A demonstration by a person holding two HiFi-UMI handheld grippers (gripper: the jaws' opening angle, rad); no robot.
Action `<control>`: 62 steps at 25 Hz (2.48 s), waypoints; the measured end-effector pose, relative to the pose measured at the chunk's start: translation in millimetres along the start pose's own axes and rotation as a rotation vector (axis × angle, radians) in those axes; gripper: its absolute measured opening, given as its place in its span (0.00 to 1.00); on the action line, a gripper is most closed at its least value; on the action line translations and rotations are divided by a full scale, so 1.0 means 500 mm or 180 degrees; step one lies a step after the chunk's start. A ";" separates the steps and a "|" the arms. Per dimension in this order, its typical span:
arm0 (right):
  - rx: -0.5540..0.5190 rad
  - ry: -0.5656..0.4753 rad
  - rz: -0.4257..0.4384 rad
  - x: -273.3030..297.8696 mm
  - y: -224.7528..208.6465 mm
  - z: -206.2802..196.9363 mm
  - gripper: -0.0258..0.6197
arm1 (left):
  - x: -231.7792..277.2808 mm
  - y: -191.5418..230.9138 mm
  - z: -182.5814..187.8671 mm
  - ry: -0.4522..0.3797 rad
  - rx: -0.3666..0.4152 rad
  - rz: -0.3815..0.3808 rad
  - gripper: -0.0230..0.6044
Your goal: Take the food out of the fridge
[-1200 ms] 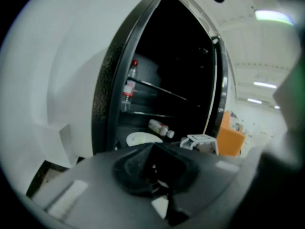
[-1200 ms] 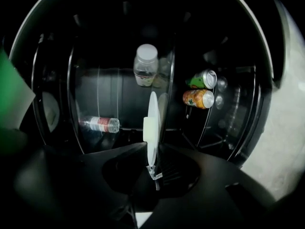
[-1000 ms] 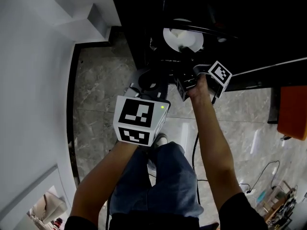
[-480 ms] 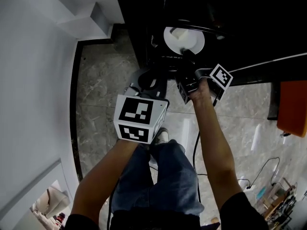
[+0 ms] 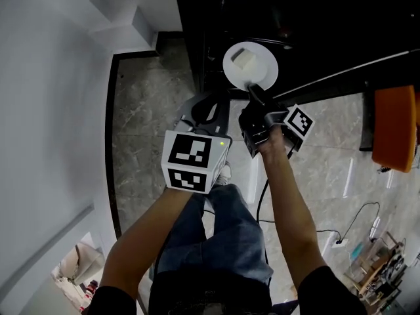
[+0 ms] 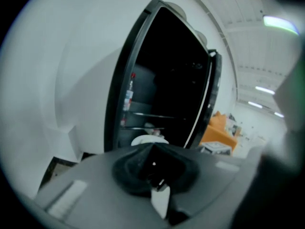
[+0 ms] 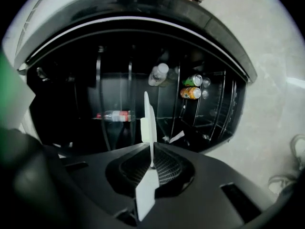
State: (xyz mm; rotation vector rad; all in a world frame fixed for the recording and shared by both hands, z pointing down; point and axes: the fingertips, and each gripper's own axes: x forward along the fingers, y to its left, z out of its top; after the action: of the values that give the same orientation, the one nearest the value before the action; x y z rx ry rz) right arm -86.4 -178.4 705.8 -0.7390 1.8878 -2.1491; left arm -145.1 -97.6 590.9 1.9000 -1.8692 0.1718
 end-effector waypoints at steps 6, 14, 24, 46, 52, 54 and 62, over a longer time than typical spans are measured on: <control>0.0055 -0.0020 0.0033 -0.077 0.090 -0.051 0.06 | -0.066 -0.027 0.068 0.0048 0.0033 0.0019 0.04; 0.0118 -0.0092 0.0091 -0.165 0.251 -0.094 0.06 | -0.147 -0.068 0.168 0.0088 0.0011 0.0010 0.04; 0.0031 -0.0092 0.0262 -0.264 0.453 -0.143 0.06 | -0.234 -0.132 0.282 0.0011 0.0044 -0.0056 0.04; -0.0109 0.0013 0.0537 -0.360 0.660 -0.176 0.06 | -0.322 -0.196 0.442 -0.0330 0.0198 -0.0014 0.04; -0.0164 0.0035 0.0508 -0.345 0.662 -0.171 0.06 | -0.307 -0.197 0.442 -0.0293 0.0222 -0.0052 0.04; -0.0145 0.0037 0.0510 -0.341 0.662 -0.171 0.06 | -0.303 -0.196 0.443 -0.0283 0.0226 -0.0064 0.04; -0.0125 0.0060 0.0505 -0.319 0.660 -0.169 0.06 | -0.288 -0.183 0.447 -0.0262 0.0229 -0.0085 0.04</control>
State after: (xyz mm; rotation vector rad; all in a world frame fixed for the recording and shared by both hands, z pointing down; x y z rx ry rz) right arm -49.8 -89.5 342.2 -0.5572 1.9327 -2.0350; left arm -117.3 -60.6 313.6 2.0074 -1.9139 0.1563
